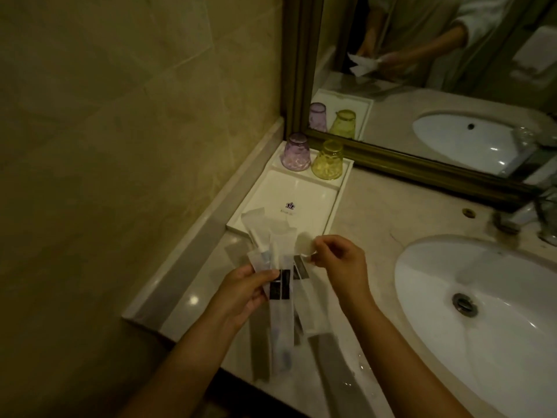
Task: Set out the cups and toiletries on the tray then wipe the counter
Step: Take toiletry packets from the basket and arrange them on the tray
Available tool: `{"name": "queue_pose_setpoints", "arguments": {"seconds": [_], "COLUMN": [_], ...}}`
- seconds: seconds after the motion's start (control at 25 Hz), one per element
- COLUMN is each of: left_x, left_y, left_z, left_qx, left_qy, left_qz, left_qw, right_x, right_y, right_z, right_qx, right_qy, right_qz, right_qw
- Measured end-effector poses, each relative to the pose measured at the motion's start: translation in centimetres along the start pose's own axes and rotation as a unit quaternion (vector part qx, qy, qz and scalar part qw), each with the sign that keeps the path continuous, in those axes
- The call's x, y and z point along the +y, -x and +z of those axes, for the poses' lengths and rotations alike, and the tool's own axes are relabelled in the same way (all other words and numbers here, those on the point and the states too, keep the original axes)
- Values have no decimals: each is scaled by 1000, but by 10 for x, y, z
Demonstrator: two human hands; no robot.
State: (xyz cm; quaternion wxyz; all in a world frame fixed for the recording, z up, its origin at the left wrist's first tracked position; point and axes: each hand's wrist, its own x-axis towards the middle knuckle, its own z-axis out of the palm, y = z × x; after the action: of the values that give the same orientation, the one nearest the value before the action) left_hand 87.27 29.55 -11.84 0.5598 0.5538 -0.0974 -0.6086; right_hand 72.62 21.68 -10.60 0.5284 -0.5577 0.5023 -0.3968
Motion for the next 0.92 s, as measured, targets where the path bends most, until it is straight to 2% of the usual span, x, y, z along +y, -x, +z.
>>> {"name": "queue_pose_setpoints", "arguments": {"seconds": [0.08,0.2,0.44,0.72,0.92], "left_x": [4,9,20,25,28], "left_y": [-11,-25,-62,-96,-109], "left_z": [-2,-7,1,-7,-7], "left_qx": [8,4,-7,32,38], "left_qy": [11,39,74,48,11], "left_qz": [-9,-16,-30,-25,-10], "left_qw": [1000,999,997,998,999], "right_x": [1,8,42,57,55], "right_y": [-23,-63,-148,-197,-209], "right_z": [-1,-11,-10,-4,-1], "right_qx": [45,88,134,121,82], "right_qy": [-93,-102,33,133,210], "right_qz": [107,154,146,87,49], "right_qw": [989,979,980,980,973]}}
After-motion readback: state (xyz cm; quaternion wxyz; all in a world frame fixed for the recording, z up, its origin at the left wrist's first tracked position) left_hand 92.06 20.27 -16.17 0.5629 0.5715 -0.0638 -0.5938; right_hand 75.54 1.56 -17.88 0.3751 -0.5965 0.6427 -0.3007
